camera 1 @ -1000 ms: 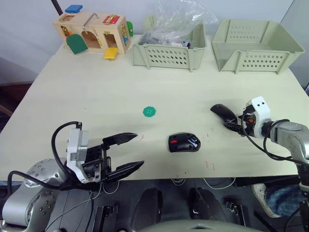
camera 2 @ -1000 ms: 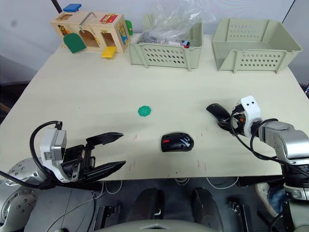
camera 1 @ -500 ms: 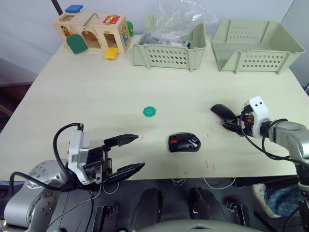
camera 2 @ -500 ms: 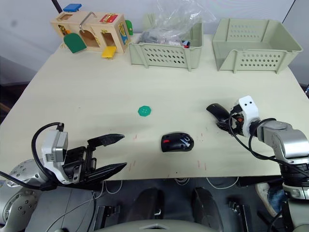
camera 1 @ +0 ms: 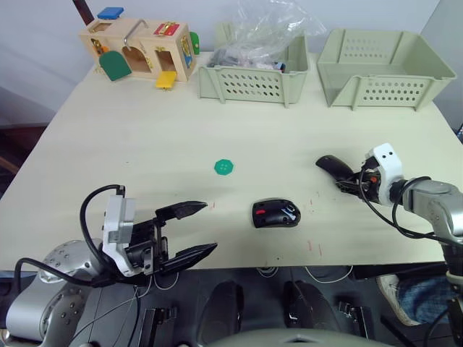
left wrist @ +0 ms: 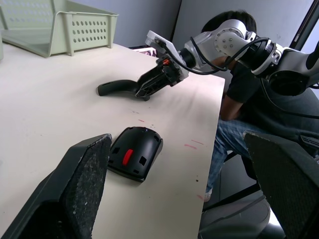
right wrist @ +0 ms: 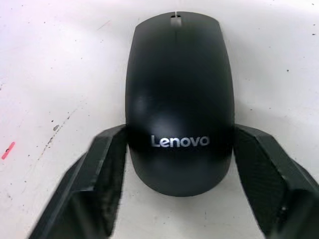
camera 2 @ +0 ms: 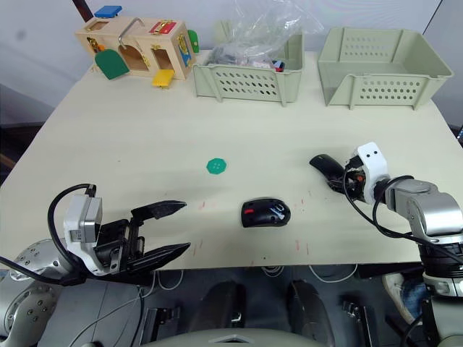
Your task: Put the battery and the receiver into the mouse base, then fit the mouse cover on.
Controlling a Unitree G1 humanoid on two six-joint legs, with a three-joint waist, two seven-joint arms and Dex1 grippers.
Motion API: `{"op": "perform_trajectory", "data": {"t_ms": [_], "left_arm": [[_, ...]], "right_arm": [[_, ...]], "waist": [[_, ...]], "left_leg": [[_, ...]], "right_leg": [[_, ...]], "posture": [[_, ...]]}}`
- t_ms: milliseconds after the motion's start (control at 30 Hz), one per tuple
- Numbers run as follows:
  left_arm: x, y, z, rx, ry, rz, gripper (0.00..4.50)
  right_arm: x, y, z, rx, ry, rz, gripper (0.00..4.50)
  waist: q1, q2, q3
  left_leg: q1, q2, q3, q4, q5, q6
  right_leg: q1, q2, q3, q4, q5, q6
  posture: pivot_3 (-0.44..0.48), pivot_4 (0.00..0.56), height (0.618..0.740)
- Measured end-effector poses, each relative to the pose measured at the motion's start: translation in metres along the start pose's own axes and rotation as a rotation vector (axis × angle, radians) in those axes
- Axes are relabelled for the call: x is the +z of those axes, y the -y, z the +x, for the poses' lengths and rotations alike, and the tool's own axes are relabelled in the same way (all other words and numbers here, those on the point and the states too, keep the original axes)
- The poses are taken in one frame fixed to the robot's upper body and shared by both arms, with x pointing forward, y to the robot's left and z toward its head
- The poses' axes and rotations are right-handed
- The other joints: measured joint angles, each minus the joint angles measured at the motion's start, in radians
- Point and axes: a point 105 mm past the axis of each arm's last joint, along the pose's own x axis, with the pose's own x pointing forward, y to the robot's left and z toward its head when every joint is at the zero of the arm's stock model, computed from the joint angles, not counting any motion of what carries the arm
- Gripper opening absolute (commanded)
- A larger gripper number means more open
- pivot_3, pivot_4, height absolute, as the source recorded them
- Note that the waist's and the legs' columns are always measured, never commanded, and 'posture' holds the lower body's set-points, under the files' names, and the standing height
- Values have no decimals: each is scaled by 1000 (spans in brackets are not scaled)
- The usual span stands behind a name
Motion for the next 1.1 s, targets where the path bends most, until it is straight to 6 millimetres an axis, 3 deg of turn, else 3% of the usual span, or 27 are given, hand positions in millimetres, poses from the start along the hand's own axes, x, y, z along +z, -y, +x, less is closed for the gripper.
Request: {"op": "perform_trajectory", "data": {"t_ms": [233, 333, 633, 767, 900, 1000, 1100], "left_arm": [[0, 0, 2, -1, 3, 0, 4500], [1, -1, 2, 2, 5, 5, 4500], [2, -2, 3, 7, 6, 8, 4500], [2, -2, 3, 7, 5, 7, 4500], [1, -3, 1, 3, -2, 6, 4500], [0, -6, -2, 0, -15, 1, 4500], [3, -7, -6, -3, -18, 1, 4500]], "right_arm": [[0, 0, 0, 1, 0, -1, 3357], [0, 0, 0, 2, -1, -1, 2492], [0, 0, -1, 2, -3, -3, 2492], [7, -3, -11, 35, -14, -47, 2492], [42, -40, -38, 233, 30, -265, 2492], [59, -70, -50, 381, 41, -362, 2492], [63, -80, -53, 437, 3, -426, 2492]], "waist": [[0, 0, 0], [0, 0, 0], [0, 0, 0], [1, 3, 2], [-2, 5, 3], [-6, 4, 3], [-4, 5, 4]], "left_leg": [[0, 0, 0, 0, 0, 0], [0, 0, 0, 0, 0, 0], [0, 0, 0, 0, 0, 0], [-1, 0, 0, 0, 0, 0], [1, 0, 0, -2, 0, 0], [1, 1, 0, -3, 0, 0], [0, 1, 1, -3, 0, 0]], "right_leg": [[0, 0, 0, 0, 0, 0], [0, 0, 0, 0, 0, 0], [0, 0, 0, 0, 0, 0], [-1, 0, 0, 0, 0, 0], [-1, 0, 0, 0, 0, 0], [-1, 1, 0, 0, 0, 0], [-2, 0, 0, -1, 0, 0]], "posture": [[0, 150, 740], [0, 150, 740], [0, 150, 740], [0, 150, 740], [0, 150, 740], [0, 150, 740], [0, 150, 740]]}}
